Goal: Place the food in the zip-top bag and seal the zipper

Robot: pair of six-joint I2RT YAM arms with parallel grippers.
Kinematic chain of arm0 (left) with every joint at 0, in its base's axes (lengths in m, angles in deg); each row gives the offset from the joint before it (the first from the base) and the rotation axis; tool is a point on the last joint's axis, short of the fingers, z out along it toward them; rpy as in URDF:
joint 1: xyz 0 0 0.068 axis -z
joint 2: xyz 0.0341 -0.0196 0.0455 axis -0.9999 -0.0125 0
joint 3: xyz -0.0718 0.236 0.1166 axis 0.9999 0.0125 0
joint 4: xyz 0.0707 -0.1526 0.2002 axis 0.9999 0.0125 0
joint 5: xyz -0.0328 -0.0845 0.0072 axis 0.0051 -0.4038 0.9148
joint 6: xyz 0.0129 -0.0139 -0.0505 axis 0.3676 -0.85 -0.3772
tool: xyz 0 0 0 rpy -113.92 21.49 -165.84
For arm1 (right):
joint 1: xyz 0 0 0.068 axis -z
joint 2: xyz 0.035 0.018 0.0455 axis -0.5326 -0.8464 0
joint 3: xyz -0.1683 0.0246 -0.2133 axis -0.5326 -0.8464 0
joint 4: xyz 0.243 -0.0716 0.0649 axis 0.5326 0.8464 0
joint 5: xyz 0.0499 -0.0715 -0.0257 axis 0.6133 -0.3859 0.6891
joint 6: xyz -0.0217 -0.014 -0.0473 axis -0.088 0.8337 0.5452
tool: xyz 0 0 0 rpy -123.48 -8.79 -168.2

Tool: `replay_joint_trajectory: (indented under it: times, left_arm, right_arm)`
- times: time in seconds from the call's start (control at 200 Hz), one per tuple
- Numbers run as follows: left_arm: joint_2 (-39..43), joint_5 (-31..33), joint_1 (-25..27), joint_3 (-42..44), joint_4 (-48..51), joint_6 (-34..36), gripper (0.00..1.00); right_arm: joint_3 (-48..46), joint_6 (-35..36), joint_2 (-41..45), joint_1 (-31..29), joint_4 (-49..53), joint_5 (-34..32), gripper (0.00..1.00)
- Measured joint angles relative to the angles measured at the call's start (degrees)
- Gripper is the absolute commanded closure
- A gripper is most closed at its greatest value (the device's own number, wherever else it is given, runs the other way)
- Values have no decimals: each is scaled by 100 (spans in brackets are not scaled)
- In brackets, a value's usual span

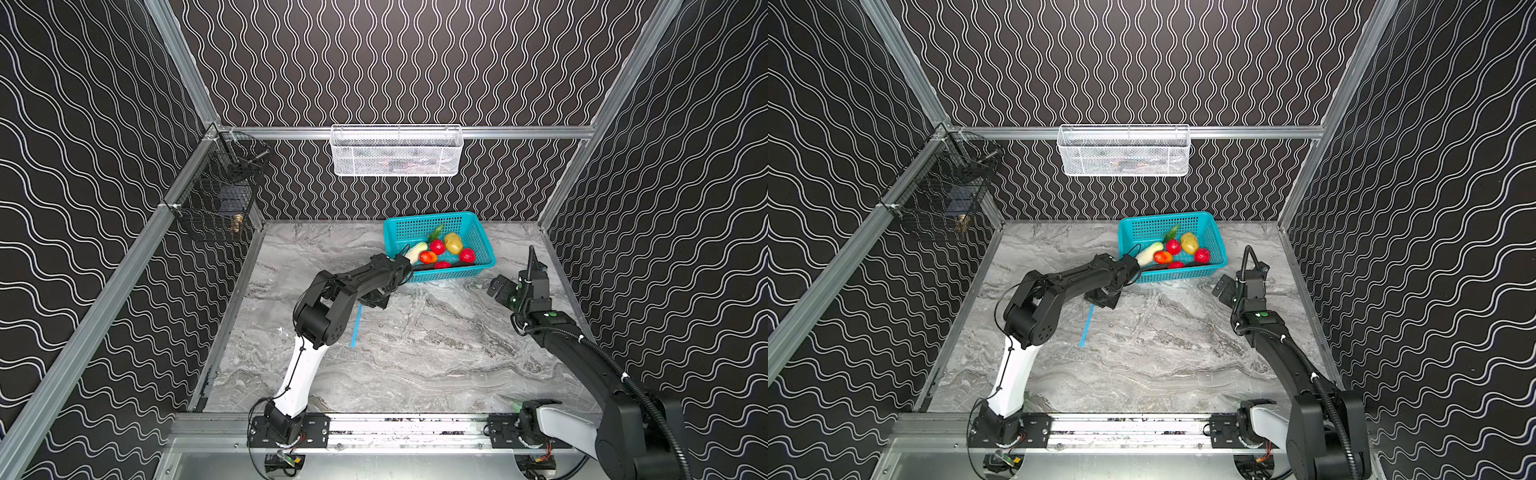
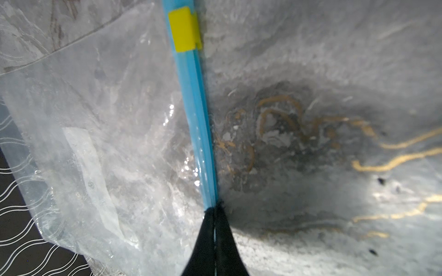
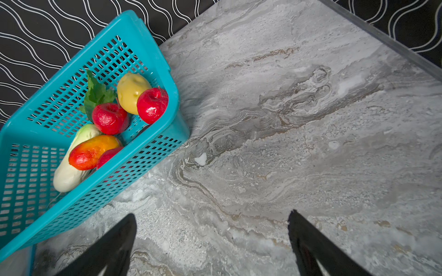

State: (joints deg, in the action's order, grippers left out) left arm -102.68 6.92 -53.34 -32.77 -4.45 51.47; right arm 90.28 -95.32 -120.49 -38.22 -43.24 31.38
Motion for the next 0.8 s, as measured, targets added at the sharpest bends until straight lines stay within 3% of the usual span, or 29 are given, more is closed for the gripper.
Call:
replay_joint_trajectory:
  times: [0.5, 0.801]
  left_arm:
    - [986, -492, -4, -94, 229, 435, 100]
    - [1196, -590, -4, -160, 330, 664, 100]
  right_arm:
    - [-221, -157, 127, -149, -184, 306, 1]
    - [22, -592, -382, -1281, -341, 308, 1]
